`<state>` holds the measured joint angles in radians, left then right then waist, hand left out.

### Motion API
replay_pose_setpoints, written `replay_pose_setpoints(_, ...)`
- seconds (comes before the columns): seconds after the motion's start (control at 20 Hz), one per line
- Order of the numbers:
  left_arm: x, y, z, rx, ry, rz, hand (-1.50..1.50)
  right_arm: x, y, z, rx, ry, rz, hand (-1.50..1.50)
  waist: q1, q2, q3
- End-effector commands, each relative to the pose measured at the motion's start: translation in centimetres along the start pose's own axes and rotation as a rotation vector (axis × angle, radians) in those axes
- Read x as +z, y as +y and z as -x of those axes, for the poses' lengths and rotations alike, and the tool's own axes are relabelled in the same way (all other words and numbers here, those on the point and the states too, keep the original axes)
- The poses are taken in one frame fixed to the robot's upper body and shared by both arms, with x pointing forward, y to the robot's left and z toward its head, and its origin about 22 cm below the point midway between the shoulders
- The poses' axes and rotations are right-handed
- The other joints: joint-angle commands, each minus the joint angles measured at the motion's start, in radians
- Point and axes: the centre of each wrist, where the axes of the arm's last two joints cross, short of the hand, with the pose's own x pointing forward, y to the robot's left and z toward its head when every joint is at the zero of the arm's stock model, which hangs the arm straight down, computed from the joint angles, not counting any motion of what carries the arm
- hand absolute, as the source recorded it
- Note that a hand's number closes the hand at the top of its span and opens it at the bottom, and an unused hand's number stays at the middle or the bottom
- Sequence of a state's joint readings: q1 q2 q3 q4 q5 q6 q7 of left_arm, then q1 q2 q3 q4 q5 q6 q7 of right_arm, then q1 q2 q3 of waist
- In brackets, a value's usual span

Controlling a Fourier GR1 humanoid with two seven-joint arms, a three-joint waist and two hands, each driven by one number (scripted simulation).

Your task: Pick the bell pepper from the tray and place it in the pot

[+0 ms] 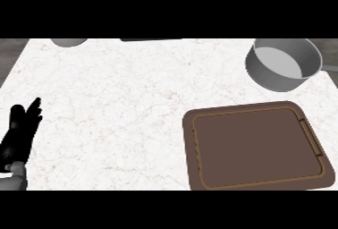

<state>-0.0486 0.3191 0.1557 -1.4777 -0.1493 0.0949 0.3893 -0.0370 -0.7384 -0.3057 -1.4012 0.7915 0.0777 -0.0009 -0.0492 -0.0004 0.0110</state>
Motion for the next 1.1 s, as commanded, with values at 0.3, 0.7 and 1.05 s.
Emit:
replay_pose_setpoints(0.3,0.0,-1.3,-0.3,0.002,-0.005,0.021,0.0,-0.8,-11.8,9.7,-0.38,-0.266,0.451,1.5,0.025,0.003,-0.002)
replay_pose_setpoints(0.7,-0.7,-1.7,-1.3,-0.019,-0.046,0.071,0.0,-0.5,-19.1,14.6,-0.42,-0.365,0.451,1.5,0.084,0.013,-0.008)
replay_pose_setpoints(1.05,-0.8,-2.4,-2.3,-0.03,-0.068,0.078,0.0,-5.3,-18.6,10.4,-0.44,-0.382,0.308,1.5,0.095,0.01,-0.01)
